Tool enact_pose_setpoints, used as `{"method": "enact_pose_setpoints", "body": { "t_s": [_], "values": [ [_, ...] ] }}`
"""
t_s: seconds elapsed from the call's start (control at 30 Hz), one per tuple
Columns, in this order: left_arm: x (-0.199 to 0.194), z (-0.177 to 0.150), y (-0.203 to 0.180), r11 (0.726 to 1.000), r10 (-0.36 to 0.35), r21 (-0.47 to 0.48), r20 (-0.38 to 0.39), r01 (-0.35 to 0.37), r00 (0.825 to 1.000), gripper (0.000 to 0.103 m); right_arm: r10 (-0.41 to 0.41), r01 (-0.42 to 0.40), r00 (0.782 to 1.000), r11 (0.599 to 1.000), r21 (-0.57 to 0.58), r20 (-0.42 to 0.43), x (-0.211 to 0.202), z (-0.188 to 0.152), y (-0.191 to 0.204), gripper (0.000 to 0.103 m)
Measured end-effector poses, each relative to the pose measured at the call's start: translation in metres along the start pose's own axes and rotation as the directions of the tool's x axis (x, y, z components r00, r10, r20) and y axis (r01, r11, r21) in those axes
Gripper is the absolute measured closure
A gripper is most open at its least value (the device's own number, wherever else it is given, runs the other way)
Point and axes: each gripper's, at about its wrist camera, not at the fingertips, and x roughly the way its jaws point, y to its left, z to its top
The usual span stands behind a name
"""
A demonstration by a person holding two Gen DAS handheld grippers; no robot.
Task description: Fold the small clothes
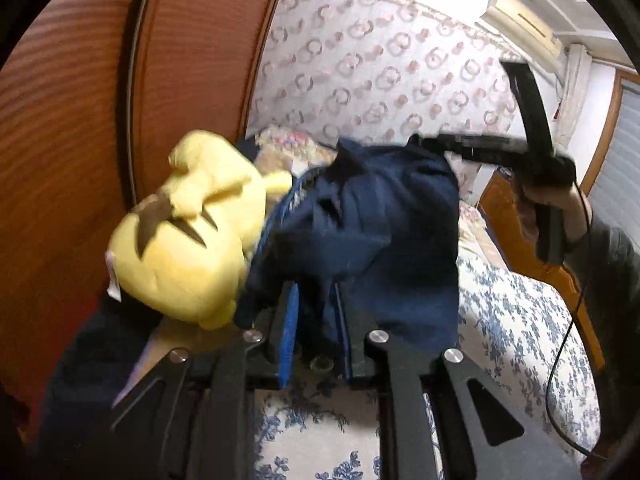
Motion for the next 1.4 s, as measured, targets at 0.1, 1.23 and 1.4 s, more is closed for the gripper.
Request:
{"method": "enact_pose_setpoints", "body": {
  "t_s": [0.1, 1.23, 1.4],
  "values": [
    [-0.007, 0.011, -0.009, 0.999, -0.008, 0.047, 0.039, 0.006, 0.999, 0.067, 0.012, -0.013, 1.0, 1.0, 0.01, 0.017, -0.01, -0.003, 0.004, 0.058],
    [0.057, 0.034, -0.008, 0.975, 0.096, 0.209, -0.069, -0.08, 0.993, 0.099, -0.02, 0.012, 0.999, 0.983, 0.182, 0.043, -0.075, -0.053, -0.003, 0.058],
    [0.044, 0.034, 0.003, 0.982, 0.1, 0.166, -0.053, -0.09, 0.994, 0.092, -0.04, 0.026, 0.997, 0.978, 0.207, 0.068, -0.109, -0.076, 0.01, 0.057]
  ]
}}
